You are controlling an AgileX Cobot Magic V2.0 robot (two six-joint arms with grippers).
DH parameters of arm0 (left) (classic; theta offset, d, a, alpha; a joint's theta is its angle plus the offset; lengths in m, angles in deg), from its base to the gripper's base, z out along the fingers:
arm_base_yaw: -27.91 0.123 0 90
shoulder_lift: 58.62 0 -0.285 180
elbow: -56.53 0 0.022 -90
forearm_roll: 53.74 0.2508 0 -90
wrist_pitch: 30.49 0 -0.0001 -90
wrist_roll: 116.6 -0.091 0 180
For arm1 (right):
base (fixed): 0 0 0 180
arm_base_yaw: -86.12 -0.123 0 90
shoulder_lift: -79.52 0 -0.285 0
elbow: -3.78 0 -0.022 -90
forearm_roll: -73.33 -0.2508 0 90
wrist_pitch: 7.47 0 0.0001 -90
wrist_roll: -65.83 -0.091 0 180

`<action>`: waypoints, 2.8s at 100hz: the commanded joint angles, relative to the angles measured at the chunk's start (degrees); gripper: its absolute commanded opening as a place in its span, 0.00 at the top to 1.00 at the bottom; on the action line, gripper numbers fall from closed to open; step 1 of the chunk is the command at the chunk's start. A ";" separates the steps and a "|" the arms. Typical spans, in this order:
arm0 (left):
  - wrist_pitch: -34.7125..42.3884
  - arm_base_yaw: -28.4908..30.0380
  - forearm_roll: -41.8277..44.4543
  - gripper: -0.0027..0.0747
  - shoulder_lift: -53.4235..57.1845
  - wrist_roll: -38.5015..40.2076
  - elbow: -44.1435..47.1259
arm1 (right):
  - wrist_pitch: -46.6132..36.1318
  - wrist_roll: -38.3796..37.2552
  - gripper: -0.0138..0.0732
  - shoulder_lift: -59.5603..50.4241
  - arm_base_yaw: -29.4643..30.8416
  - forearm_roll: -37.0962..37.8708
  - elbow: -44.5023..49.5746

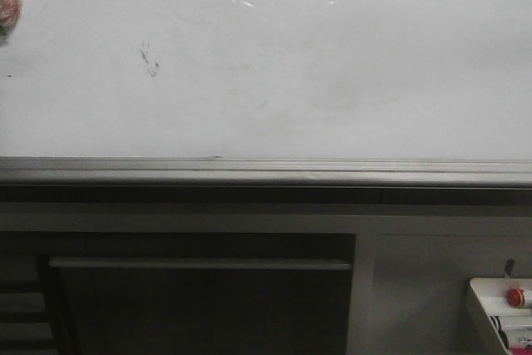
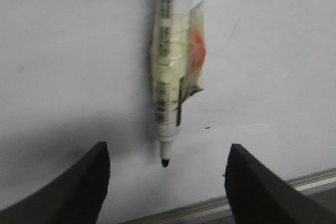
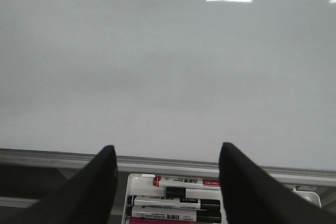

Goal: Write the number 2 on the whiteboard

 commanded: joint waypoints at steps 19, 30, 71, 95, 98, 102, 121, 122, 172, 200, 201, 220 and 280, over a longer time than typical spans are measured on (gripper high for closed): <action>4.04 -1.07 1.51 0.40 -4.57 -0.34 -3.62 | -3.53 0.44 0.40 0.80 -0.10 0.32 -1.95; 4.77 -1.07 1.51 0.44 -5.00 -0.34 -3.62 | -3.11 0.44 0.40 0.80 -0.10 0.32 -1.95; 9.57 -1.07 1.51 0.78 -5.00 -0.34 -3.62 | -3.11 0.44 0.40 0.80 -0.10 0.32 -1.95; 9.70 -1.07 1.51 0.87 -5.00 -0.34 -3.62 | -3.11 0.44 0.40 0.80 -0.10 0.32 -1.95; 9.57 -1.07 1.51 0.88 -5.00 -0.34 -3.62 | -3.11 0.44 0.40 0.80 -0.10 0.32 -1.95; 9.28 -1.07 1.51 0.89 -4.89 -0.34 -3.62 | -3.34 0.44 0.40 0.80 -0.10 0.32 -1.95; 0.73 -1.07 1.55 0.95 -1.84 -0.34 -5.35 | -6.23 0.54 0.40 0.12 -0.35 0.09 -1.95; 0.24 -1.07 1.55 0.95 -1.68 -0.34 -5.49 | -6.35 0.54 0.40 0.02 -0.35 -0.08 -1.95; -32.15 -18.82 -11.81 0.98 2.79 -22.78 -18.45 | 5.77 22.57 0.40 9.59 -14.40 -26.94 -7.08; -30.67 -34.69 -16.69 0.98 0.44 -28.91 -18.45 | 15.86 41.95 0.40 20.17 -19.53 -37.09 -14.37; -30.57 -35.36 -16.69 0.98 0.21 -28.91 -18.45 | 16.57 43.42 0.40 20.41 -19.49 -37.41 -14.52; -27.08 -41.82 -16.69 0.98 -1.39 -28.91 -18.45 | 23.69 60.66 0.40 26.31 -19.64 -49.02 -17.90; -21.66 -43.67 -16.58 0.98 -3.57 -29.04 -18.45 | 20.98 71.79 0.40 30.22 -26.84 -52.62 -21.90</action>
